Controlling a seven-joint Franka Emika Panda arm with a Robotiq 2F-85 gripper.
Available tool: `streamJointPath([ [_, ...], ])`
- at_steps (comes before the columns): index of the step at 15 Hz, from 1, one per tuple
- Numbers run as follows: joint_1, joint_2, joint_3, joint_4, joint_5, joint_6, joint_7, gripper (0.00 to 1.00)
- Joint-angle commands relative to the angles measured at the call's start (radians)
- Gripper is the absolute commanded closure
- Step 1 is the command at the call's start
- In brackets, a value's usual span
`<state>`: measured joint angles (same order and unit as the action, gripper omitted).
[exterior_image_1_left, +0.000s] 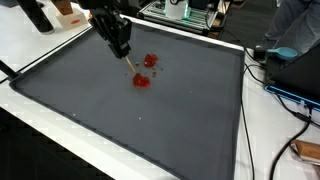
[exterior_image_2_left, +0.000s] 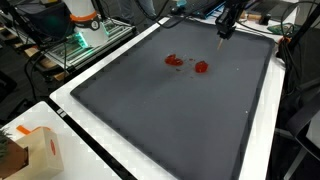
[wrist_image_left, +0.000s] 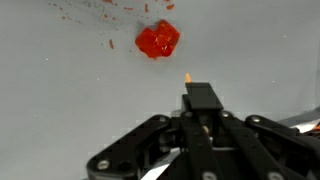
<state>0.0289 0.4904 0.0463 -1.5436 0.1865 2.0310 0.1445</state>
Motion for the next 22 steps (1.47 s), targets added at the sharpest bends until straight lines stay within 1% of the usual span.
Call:
streamJointPath([
  [1,0.027,-0.020,-0.022,-0.008,-0.057,-0.034,0.042,0.97],
  [5,0.034,-0.025,-0.021,-0.007,-0.083,-0.048,0.045,0.97],
  [6,0.021,-0.006,-0.009,0.003,-0.051,-0.020,0.023,0.87],
  [15,0.025,-0.012,-0.011,0.003,-0.059,-0.029,0.026,0.87],
  [16,0.025,-0.012,-0.012,0.003,-0.059,-0.029,0.026,0.97],
  [17,0.049,0.003,-0.032,0.011,-0.101,-0.027,0.089,0.97],
  [22,0.111,0.032,-0.087,0.027,-0.229,-0.046,0.304,0.97],
])
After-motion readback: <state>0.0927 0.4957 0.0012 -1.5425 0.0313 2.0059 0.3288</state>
